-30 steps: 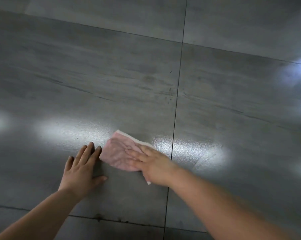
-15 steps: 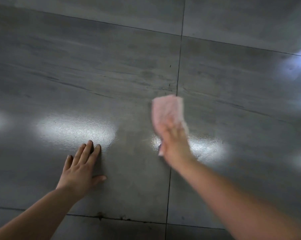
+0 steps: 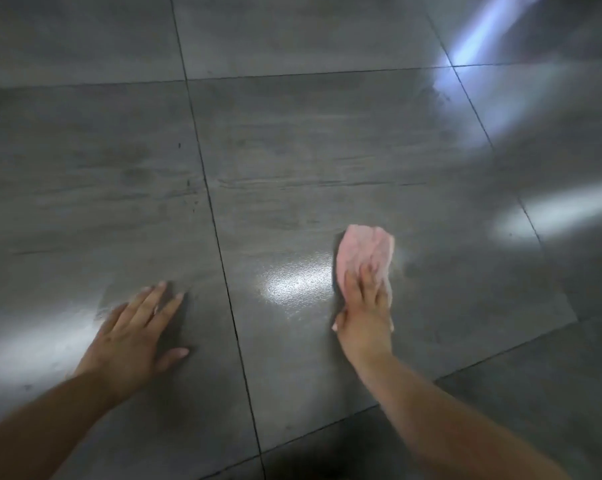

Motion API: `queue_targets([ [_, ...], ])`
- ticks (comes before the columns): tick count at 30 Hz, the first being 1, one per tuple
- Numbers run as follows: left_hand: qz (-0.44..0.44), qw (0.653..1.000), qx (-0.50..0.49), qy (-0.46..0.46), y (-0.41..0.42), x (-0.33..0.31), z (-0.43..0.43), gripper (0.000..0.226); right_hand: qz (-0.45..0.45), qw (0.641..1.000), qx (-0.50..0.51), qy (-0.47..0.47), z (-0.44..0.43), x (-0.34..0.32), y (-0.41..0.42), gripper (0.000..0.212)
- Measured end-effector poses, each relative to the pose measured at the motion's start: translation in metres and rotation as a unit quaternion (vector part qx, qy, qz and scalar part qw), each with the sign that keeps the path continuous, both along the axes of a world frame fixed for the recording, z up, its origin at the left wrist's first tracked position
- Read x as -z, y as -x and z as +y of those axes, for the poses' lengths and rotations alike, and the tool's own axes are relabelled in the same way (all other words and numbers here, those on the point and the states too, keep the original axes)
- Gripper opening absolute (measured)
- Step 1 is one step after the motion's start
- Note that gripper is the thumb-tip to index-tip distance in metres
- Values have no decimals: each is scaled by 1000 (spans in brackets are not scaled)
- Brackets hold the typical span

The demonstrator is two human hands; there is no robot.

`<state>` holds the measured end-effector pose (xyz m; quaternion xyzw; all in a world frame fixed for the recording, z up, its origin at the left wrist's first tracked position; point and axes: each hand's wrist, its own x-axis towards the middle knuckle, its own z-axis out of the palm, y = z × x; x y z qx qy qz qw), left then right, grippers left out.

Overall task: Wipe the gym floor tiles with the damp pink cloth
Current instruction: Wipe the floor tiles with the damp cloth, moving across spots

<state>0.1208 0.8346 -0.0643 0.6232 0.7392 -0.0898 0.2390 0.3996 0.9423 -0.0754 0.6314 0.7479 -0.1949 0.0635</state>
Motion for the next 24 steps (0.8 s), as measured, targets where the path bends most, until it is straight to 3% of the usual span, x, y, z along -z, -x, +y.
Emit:
queue_targets([
  [3, -24, 996, -80, -11, -31, -1, 34, 81, 24, 975, -209, -78, -30, 9, 6, 87],
  [6, -20, 995, -94, -4, -39, 4, 40, 85, -20, 937, -334, -103, 10, 14, -41, 83],
  [8, -21, 995, -94, -15, -35, 5, 36, 88, -3, 967, -237, -98, 38, 13, -84, 64],
  [10, -24, 996, -82, -19, -29, 8, 31, 90, 1, 993, -35, -109, 54, 9, -126, 69],
  [13, -21, 997, -67, -9, -24, 14, 27, 91, 7, 977, 187, -103, 62, -4, -147, 78],
  [17, 28, 999, -1, -18, -14, 19, 22, 83, -28, 957, 282, -69, 51, 6, -83, 64],
  [22, 8, 1000, -16, -21, -16, 16, 20, 82, 22, 997, -14, -76, -17, 18, 16, 60],
  [24, -34, 998, -53, -16, -18, 7, 20, 86, 34, 971, -209, -112, -35, 18, 24, 54],
])
